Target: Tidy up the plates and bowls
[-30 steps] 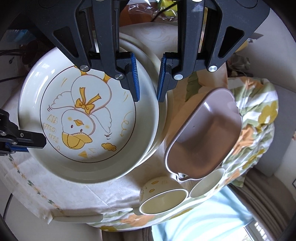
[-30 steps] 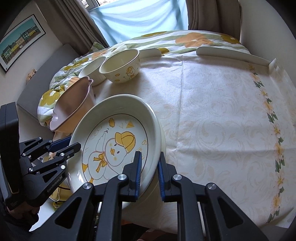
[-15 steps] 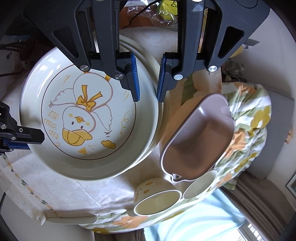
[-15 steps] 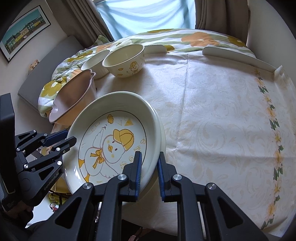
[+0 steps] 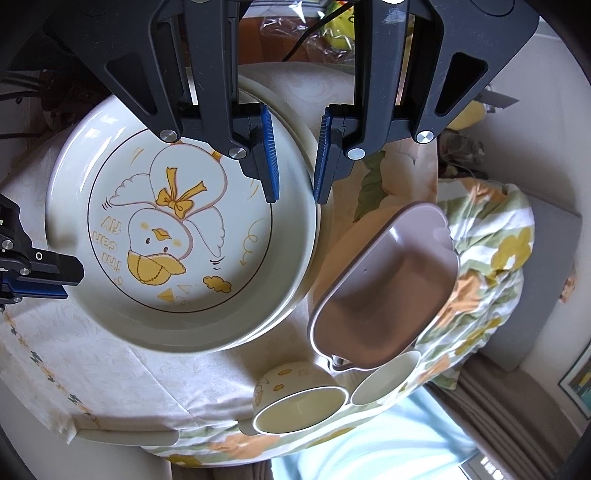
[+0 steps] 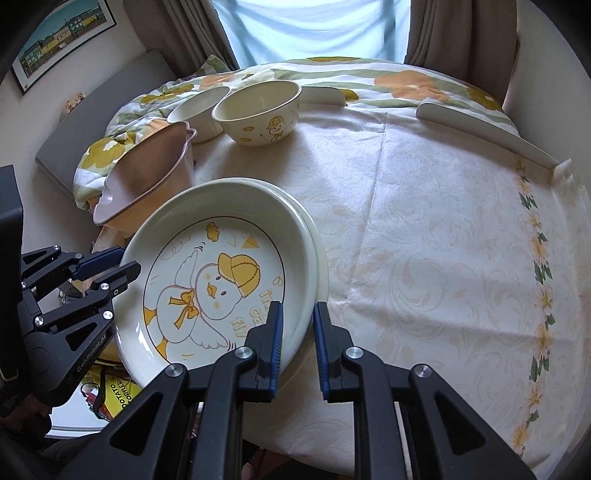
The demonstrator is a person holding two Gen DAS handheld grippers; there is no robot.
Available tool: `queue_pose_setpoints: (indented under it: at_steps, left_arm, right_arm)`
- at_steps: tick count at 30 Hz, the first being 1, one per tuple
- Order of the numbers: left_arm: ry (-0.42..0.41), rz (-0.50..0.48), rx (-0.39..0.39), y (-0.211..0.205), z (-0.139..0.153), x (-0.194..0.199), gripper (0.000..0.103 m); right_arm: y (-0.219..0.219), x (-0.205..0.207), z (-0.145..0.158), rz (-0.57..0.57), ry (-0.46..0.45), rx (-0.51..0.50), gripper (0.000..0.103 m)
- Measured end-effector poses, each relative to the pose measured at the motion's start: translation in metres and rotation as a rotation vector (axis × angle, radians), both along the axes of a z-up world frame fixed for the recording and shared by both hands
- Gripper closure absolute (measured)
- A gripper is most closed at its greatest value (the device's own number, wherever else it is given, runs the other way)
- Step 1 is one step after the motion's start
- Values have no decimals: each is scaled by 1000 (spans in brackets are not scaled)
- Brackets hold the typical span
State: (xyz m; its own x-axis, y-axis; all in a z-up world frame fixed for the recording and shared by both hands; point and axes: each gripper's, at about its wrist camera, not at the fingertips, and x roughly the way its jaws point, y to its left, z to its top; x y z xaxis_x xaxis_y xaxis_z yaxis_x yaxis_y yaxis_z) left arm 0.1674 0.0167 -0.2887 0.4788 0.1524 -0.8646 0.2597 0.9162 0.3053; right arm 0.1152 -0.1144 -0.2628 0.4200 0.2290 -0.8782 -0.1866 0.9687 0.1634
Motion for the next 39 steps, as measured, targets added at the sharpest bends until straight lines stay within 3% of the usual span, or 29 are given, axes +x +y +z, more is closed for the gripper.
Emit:
queue_pose_setpoints:
  at_steps: [6,11,12,13,14,15,17,19,23,27,33,37,39]
  left_arm:
    - [10,31,-39,4,9,3,87]
    - [-89,87,-129,13,55,-3,84]
    - [-109,106,-153,16,64,-4,83]
    - [-130,131,-177,19,73,-5,81]
    - [-149,152,-196,22,81,-6,72]
    - [-170,180,-216,25,88,-7,42]
    - [-231,229,-240,31,102,-11,0]
    - [-328,271,-243,34,117,-20,0]
    - [-295,336,-215,43,126,-16,1]
    - [-262,432,-298,70,126,-16,1]
    - [-209,571,-396,124,105,1,1]
    - [-137,606,-461,148,77,25,1]
    - [-97,621,-491,157,60,38,7]
  right_arm:
    - [-5,1,9,3,-13,33,88]
    - [-16,8,46,29,-78,91,88]
    - [-19,11,55,42,-88,111,78]
    - [-21,14,62,55,-98,128,48]
    - [-23,16,70,67,-117,142,28]
    - [-24,17,80,83,-158,162,4]
    - [-25,20,93,118,-216,180,3]
    - [-20,26,101,168,-225,161,3]
    - [-8,41,107,265,-201,123,3]
    - [4,64,112,305,-184,152,3]
    - [48,112,86,396,-52,159,3]
    - [77,133,59,430,20,177,3]
    - [91,143,46,437,44,186,6]
